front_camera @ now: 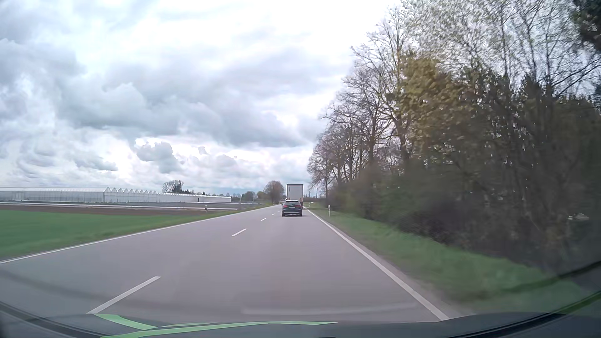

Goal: Follow the waypoints while adhering to traffic rules and regulations

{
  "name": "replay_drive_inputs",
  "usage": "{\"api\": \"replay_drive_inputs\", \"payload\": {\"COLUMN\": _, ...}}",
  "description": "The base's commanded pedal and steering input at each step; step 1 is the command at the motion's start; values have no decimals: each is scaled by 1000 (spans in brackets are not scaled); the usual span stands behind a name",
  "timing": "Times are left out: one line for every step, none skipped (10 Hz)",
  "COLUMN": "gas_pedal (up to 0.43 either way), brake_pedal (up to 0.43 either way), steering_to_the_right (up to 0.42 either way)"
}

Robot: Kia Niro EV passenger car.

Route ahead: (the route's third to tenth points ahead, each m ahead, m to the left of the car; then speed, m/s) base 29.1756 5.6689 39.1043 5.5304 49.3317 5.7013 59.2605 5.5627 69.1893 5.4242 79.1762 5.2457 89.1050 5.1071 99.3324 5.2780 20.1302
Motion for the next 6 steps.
{"api": "replay_drive_inputs", "payload": {"gas_pedal": 138, "brake_pedal": 0, "steering_to_the_right": 1}}
{"api": "replay_drive_inputs", "payload": {"gas_pedal": 150, "brake_pedal": 0, "steering_to_the_right": 1}}
{"api": "replay_drive_inputs", "payload": {"gas_pedal": 157, "brake_pedal": 0, "steering_to_the_right": 1}}
{"api": "replay_drive_inputs", "payload": {"gas_pedal": 157, "brake_pedal": 0, "steering_to_the_right": 1}}
{"api": "replay_drive_inputs", "payload": {"gas_pedal": 157, "brake_pedal": 0, "steering_to_the_right": 1}}
{"api": "replay_drive_inputs", "payload": {"gas_pedal": 157, "brake_pedal": 0, "steering_to_the_right": 1}}
